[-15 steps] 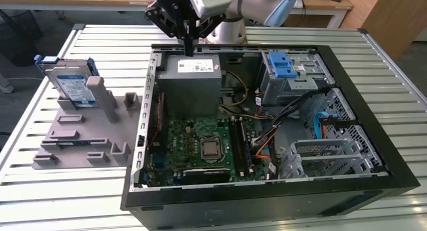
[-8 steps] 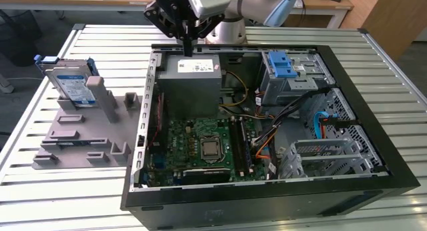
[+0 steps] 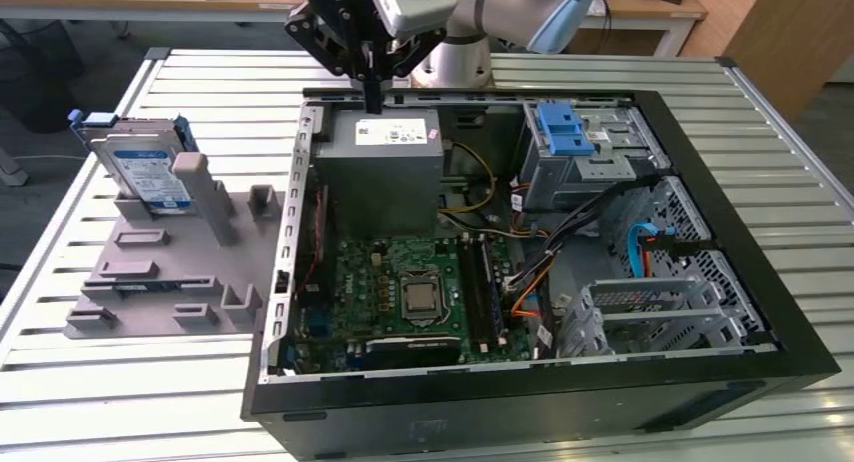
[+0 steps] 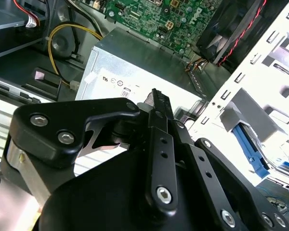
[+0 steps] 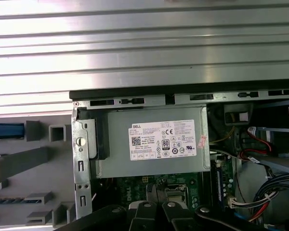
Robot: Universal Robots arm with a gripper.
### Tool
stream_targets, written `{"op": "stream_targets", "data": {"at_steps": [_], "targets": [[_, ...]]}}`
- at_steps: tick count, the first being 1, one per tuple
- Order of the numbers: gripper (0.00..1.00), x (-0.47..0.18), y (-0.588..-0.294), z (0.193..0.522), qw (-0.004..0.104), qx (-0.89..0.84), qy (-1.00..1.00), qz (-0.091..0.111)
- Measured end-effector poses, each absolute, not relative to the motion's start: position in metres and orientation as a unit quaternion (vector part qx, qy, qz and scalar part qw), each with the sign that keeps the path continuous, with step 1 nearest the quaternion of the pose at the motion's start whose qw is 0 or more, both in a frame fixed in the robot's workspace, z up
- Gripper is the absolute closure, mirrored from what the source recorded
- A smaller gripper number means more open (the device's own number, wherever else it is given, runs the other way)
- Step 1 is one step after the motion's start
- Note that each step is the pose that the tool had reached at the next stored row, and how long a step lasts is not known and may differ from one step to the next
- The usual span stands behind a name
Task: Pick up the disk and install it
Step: 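Reach for the disk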
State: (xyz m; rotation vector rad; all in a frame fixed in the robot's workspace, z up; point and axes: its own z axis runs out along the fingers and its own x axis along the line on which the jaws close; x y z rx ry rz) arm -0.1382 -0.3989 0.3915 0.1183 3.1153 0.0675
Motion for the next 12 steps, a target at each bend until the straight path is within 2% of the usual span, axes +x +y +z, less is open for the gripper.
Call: {"op": "stream_targets", "data": {"at_steps": [12], "targets": [[0.89,-0.142,-0.3989,0.3905,0.01,0.038,0.999,0.022]]}}
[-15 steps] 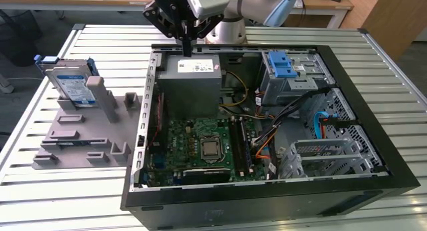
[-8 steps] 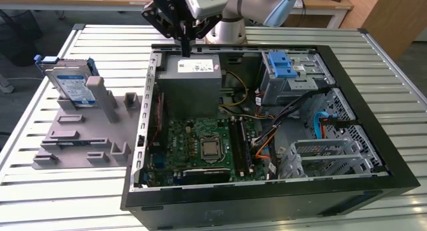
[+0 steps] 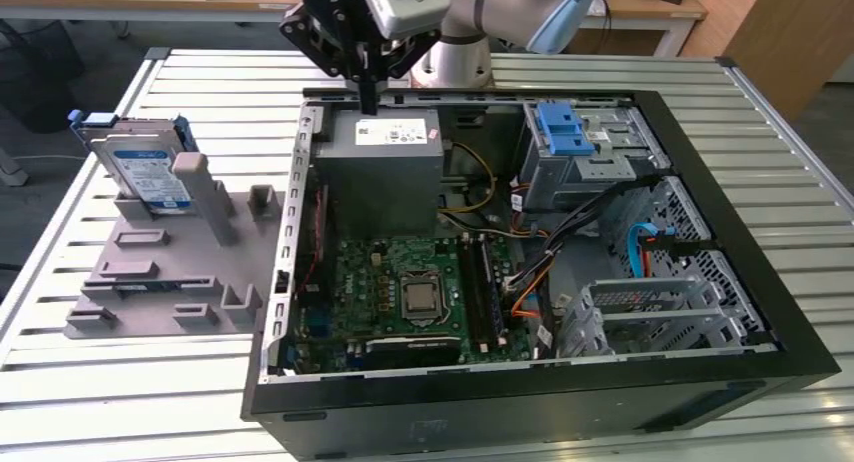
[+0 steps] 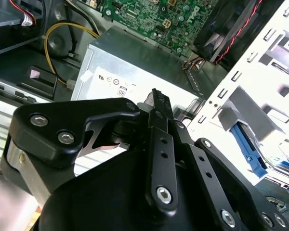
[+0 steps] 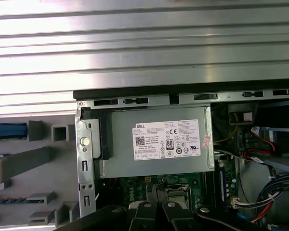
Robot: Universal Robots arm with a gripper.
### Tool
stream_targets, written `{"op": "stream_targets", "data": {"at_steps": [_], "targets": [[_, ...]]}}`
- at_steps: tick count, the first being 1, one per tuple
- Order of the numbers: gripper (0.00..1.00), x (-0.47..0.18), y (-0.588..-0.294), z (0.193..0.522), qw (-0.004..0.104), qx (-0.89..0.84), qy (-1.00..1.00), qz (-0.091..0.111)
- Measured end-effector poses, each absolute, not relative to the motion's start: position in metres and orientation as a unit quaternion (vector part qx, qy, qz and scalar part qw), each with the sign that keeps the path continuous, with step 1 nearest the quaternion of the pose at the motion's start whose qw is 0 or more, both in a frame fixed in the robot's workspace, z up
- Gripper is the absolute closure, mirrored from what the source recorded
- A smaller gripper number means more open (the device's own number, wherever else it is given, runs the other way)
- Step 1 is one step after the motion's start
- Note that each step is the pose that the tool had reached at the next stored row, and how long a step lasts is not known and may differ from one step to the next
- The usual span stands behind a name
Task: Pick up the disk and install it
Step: 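Reach for the disk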
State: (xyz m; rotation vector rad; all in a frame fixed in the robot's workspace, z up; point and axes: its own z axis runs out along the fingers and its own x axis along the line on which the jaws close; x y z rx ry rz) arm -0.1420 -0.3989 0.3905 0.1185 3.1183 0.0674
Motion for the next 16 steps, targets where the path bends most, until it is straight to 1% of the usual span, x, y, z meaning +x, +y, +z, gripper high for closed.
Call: {"op": "stream_targets", "data": {"at_steps": [16], "targets": [[0.89,-0.1477,-0.3989,0.3893,0.008,0.038,0.999,0.021]]}}
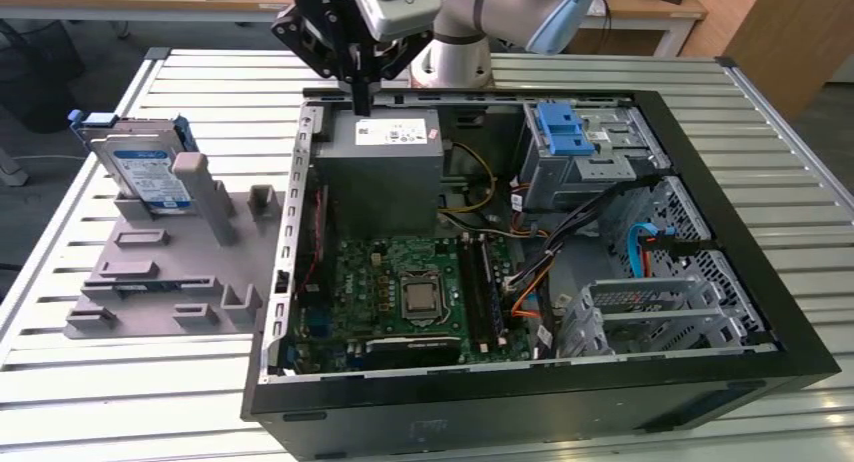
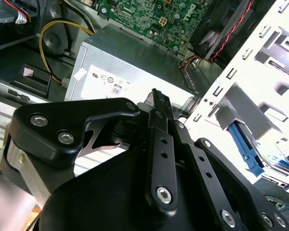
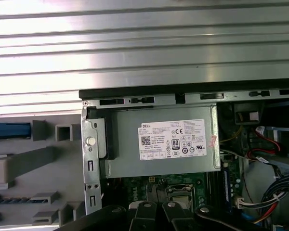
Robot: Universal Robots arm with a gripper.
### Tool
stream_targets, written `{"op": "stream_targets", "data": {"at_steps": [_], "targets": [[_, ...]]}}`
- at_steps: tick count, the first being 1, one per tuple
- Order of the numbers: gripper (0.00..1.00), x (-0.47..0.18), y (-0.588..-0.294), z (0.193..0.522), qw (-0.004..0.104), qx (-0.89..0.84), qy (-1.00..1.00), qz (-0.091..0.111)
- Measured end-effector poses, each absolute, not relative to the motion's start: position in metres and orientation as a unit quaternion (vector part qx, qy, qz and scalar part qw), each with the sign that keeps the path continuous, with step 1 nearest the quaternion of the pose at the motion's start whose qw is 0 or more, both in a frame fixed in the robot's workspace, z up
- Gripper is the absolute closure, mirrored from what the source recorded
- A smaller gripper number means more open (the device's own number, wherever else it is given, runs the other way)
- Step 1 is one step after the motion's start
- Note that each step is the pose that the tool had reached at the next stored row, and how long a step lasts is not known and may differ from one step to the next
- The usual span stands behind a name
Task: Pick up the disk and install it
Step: 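Reach for the disk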
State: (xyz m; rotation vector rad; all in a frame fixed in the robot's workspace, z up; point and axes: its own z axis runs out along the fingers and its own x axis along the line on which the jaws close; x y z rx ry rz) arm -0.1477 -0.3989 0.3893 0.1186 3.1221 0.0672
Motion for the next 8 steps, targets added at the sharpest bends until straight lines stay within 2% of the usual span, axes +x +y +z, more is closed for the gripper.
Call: {"op": "stream_targets", "data": {"at_steps": [8], "targets": [[0.89,-0.1502,-0.399,0.3885,0.007,0.038,0.999,0.021]]}}
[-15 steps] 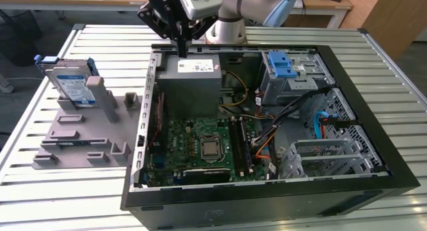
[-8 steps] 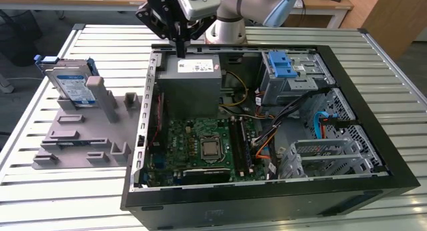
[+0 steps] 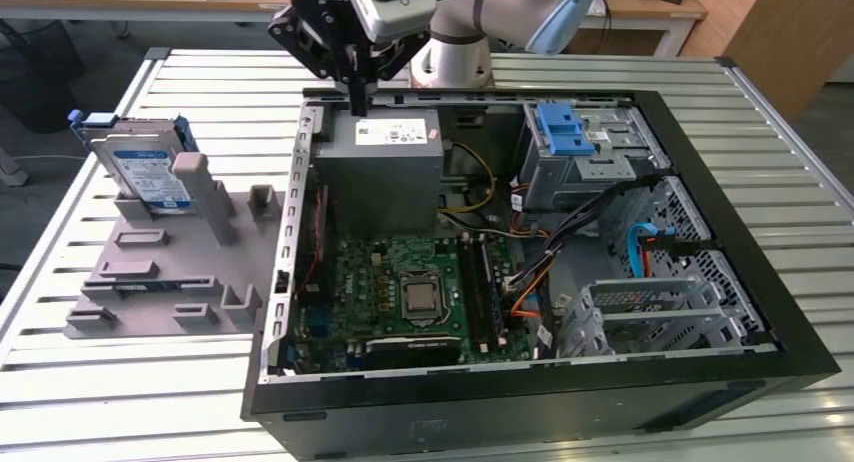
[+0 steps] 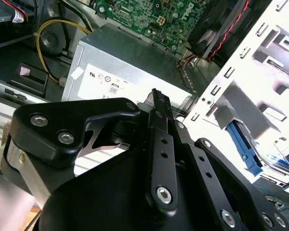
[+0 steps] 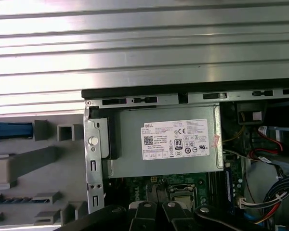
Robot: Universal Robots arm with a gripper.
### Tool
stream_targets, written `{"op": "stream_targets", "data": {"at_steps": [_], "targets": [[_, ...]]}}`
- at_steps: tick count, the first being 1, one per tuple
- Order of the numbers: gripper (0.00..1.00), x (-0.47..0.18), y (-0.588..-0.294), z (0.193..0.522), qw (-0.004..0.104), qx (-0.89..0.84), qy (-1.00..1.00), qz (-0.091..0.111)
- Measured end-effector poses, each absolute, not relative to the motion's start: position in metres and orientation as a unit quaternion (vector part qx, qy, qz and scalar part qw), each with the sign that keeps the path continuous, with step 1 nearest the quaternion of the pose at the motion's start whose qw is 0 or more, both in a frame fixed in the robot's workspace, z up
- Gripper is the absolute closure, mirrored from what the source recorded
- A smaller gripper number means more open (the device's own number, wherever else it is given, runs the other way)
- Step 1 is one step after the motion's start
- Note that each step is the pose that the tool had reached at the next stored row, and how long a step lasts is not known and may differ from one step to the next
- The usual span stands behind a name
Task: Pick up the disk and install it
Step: 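Reach for the disk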
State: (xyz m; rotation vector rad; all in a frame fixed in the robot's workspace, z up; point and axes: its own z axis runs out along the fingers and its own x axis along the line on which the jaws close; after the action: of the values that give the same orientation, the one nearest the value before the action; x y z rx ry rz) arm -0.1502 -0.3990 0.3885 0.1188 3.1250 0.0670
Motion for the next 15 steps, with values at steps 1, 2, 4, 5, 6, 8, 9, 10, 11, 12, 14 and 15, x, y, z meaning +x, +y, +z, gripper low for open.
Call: {"op": "stream_targets", "data": {"at_steps": [1,2,4,5,6,8,9,10,11,12,14,15], "targets": [[0.89,-0.1506,-0.399,0.3884,0.007,0.038,0.999,0.021],[0.89,-0.151,-0.3989,0.3882,0.006,0.038,0.999,0.021],[0.89,-0.1516,-0.3989,0.388,0.006,0.038,0.999,0.021],[0.89,-0.152,-0.3989,0.3879,0.006,0.038,0.999,0.021],[0.89,-0.1525,-0.3989,0.3878,0.006,0.038,0.999,0.021],[0.89,-0.1535,-0.3989,0.3875,0.005,0.038,0.999,0.021],[0.89,-0.1541,-0.3989,0.3874,0.005,0.038,0.999,0.021],[0.89,-0.1546,-0.3989,0.3874,0.005,0.038,0.999,0.021],[0.89,-0.1549,-0.3989,0.3874,0.005,0.038,0.999,0.021],[0.89,-0.155,-0.3989,0.3874,0.005,0.038,0.999,0.021],[0.89,-0.1558,-0.3989,0.3873,0.005,0.038,0.999,0.021],[0.89,-0.1558,-0.3989,0.3873,0.005,0.038,0.999,0.021]]}}
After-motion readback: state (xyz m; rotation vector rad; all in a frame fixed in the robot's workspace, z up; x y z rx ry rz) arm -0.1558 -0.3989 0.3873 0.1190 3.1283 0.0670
